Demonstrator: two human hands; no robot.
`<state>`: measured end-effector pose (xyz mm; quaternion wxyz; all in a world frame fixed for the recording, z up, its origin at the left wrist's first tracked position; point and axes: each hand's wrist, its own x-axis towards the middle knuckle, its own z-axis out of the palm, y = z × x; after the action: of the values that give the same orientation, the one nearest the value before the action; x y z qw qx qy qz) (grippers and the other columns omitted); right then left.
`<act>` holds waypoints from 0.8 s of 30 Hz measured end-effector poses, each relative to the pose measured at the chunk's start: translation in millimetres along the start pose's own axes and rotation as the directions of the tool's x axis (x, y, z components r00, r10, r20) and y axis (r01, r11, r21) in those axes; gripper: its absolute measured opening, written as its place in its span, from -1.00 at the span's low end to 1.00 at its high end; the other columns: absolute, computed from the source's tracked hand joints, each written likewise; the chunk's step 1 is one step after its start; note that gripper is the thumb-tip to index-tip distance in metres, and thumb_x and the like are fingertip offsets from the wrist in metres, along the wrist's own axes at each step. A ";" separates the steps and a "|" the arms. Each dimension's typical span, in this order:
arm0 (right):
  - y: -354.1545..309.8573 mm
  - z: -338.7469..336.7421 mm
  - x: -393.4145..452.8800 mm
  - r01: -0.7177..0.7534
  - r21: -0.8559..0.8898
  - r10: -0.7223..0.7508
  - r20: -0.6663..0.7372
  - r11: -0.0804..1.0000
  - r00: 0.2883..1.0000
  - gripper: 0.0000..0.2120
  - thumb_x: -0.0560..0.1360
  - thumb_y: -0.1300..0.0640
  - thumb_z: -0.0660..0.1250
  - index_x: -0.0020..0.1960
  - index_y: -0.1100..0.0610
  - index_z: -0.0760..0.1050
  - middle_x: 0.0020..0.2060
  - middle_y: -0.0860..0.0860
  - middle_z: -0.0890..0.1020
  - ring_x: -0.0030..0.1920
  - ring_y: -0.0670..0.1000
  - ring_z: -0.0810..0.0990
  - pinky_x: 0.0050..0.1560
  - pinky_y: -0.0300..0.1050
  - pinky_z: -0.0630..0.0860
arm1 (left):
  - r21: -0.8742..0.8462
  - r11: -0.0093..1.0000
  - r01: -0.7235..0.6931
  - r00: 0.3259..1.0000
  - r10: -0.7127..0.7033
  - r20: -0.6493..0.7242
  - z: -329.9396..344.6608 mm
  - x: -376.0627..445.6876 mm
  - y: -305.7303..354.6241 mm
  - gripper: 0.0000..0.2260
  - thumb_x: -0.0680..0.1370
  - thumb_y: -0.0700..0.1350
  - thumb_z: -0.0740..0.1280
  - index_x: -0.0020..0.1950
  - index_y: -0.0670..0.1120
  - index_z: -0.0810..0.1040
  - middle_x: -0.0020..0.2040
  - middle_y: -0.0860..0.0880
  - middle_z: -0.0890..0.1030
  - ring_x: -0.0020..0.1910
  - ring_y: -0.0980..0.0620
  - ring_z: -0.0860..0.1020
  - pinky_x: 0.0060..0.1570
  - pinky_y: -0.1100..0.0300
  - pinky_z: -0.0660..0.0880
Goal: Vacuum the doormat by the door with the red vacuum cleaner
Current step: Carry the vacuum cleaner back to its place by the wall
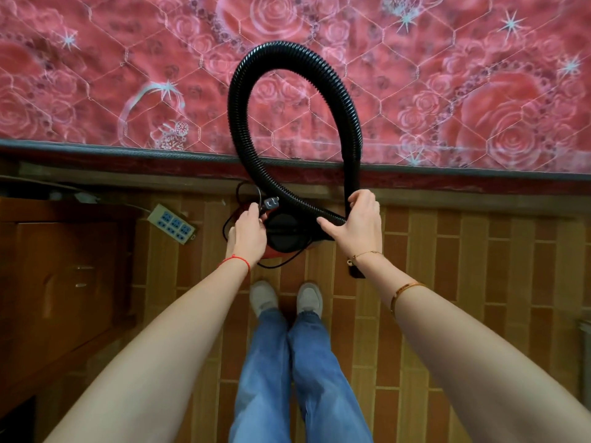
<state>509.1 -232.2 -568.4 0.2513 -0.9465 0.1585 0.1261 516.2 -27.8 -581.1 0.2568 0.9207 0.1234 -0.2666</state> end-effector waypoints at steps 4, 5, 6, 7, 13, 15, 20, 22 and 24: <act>15.3 12.1 6.8 -0.057 -0.059 0.060 0.059 0.997 0.996 0.02 0.25 -0.23 0.54 0.46 0.21 0.12 0.35 0.11 0.30 0.36 0.12 0.29 0.34 0.02 0.35 | 0.252 0.963 -0.094 0.995 0.084 0.048 22.9 6.2 -15.6 -0.77 0.62 -0.21 0.12 0.27 -0.17 0.37 0.09 -0.21 0.49 0.06 -0.20 0.49 0.02 -0.06 0.45; 16.8 16.7 10.0 -0.072 -0.045 0.076 0.086 0.996 0.993 0.11 0.23 -0.23 0.55 0.51 0.21 0.02 0.42 0.11 0.23 0.42 0.12 0.22 0.38 0.04 0.30 | 0.314 0.940 -0.130 0.991 0.112 0.075 28.4 8.4 -20.3 -0.73 0.61 -0.22 0.13 0.32 -0.16 0.35 0.11 -0.21 0.49 0.08 -0.20 0.48 0.03 -0.04 0.44; 17.8 21.5 13.6 -0.088 -0.027 0.090 0.114 0.996 0.989 0.19 0.22 -0.22 0.56 0.54 0.21 -0.06 0.47 0.11 0.17 0.47 0.12 0.16 0.41 0.06 0.27 | 0.369 0.914 -0.169 0.985 0.142 0.098 34.1 11.9 -24.6 -0.68 0.60 -0.22 0.15 0.36 -0.15 0.34 0.13 -0.22 0.48 0.11 -0.19 0.46 0.05 -0.03 0.43; 18.7 27.4 18.2 -0.099 -0.008 0.099 0.136 0.995 0.986 0.23 0.21 -0.21 0.57 0.55 0.20 -0.13 0.50 0.10 0.12 0.49 0.11 0.12 0.43 0.08 0.24 | 0.408 0.890 -0.201 0.979 0.169 0.115 39.8 16.2 -27.2 -0.64 0.59 -0.23 0.17 0.39 -0.15 0.33 0.15 -0.22 0.47 0.12 -0.20 0.45 0.08 -0.02 0.42; 30.4 63.3 36.7 -0.115 0.089 0.104 0.115 0.989 0.988 0.33 0.16 -0.24 0.59 0.56 0.19 -0.22 0.52 0.11 0.05 0.52 0.13 0.07 0.47 0.15 0.21 | 0.475 0.832 -0.286 0.958 0.234 0.166 78.8 44.1 -37.2 -0.57 0.54 -0.19 0.25 0.41 -0.14 0.30 0.16 -0.22 0.42 0.13 -0.22 0.41 0.01 -0.02 0.44; 36.0 72.5 35.6 -0.080 0.122 0.070 0.082 0.989 0.994 0.33 0.16 -0.24 0.58 0.55 0.20 -0.22 0.52 0.13 0.05 0.53 0.13 0.06 0.47 0.15 0.20 | 0.508 0.809 -0.296 0.954 0.218 0.207 90.5 53.1 -38.7 -0.53 0.54 -0.17 0.27 0.44 -0.15 0.26 0.22 -0.23 0.39 0.18 -0.23 0.38 0.04 -0.01 0.42; 50.9 89.9 35.0 0.019 0.157 -0.017 -0.014 0.987 1.000 0.16 0.24 -0.10 0.52 0.55 0.20 -0.14 0.49 0.16 0.11 0.49 0.17 0.16 0.42 0.18 0.26 | 0.615 0.720 -0.320 0.948 0.244 0.207 120.0 70.6 -47.8 -0.37 0.21 -0.16 0.59 0.26 -0.16 0.52 0.02 -0.27 0.57 -0.10 -0.25 0.57 -0.22 0.04 0.55; 54.9 95.2 40.0 0.039 0.155 -0.031 -0.052 0.987 0.998 0.10 0.25 -0.10 0.50 0.53 0.23 -0.06 0.43 0.16 0.17 0.40 0.20 0.29 0.33 0.19 0.37 | 0.652 0.673 -0.350 0.935 0.299 0.192 132.0 77.2 -58.4 -0.37 0.13 -0.16 0.61 0.19 -0.14 0.58 -0.04 -0.27 0.59 -0.20 -0.24 0.58 -0.34 0.09 0.52; 57.9 98.7 46.5 0.041 0.172 -0.030 -0.066 0.984 0.997 0.05 0.23 -0.08 0.52 0.49 0.27 0.03 0.35 0.17 0.24 0.28 0.21 0.39 0.22 0.18 0.46 | 0.676 0.643 -0.361 0.926 0.332 0.179 140.4 83.2 -65.1 -0.44 0.20 -0.15 0.59 0.18 -0.11 0.57 -0.01 -0.26 0.58 -0.16 -0.23 0.57 -0.33 0.09 0.51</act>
<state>515.1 -240.0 -691.6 0.3294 -0.9273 0.1600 0.0773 501.3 -41.4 -755.7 -0.0610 0.9495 -0.1698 -0.2567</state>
